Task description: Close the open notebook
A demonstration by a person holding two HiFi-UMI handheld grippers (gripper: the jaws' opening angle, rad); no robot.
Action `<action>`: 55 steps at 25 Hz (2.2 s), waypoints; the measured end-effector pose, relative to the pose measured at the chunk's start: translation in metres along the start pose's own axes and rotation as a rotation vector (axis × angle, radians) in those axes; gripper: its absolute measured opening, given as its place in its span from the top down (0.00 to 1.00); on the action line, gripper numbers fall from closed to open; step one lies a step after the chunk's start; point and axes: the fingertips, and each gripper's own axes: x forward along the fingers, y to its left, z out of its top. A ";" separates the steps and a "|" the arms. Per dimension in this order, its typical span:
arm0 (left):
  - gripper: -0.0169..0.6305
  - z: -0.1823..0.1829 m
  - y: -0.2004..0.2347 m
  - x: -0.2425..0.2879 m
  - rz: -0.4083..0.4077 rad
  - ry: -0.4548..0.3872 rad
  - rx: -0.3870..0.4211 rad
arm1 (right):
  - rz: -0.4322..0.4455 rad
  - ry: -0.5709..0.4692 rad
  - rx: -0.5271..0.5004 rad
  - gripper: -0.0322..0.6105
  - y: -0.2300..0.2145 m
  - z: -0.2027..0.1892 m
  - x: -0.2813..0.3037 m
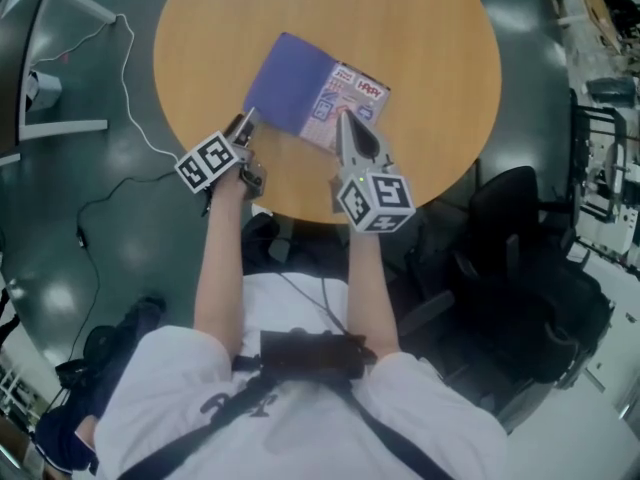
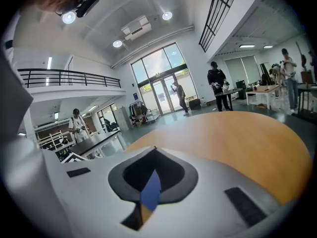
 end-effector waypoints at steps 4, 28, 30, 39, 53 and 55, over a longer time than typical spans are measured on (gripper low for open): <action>0.60 0.001 0.007 0.008 -0.002 -0.010 -0.111 | 0.007 0.007 -0.008 0.92 0.001 -0.001 0.004; 0.95 -0.003 -0.047 -0.013 -0.110 0.031 0.070 | -0.035 -0.029 -0.007 0.92 0.007 0.003 -0.008; 0.95 -0.009 -0.059 -0.016 -0.134 0.045 0.090 | -0.043 -0.034 0.000 0.92 0.007 0.004 -0.010; 0.95 -0.044 -0.096 -0.021 -0.268 0.169 0.245 | -0.143 -0.057 0.055 0.92 -0.025 0.001 -0.030; 0.95 -0.123 -0.121 -0.001 -0.325 0.363 0.320 | -0.274 -0.100 0.126 0.92 -0.052 -0.016 -0.069; 0.95 -0.136 -0.120 0.005 -0.323 0.389 0.332 | -0.294 -0.105 0.135 0.92 -0.058 -0.018 -0.075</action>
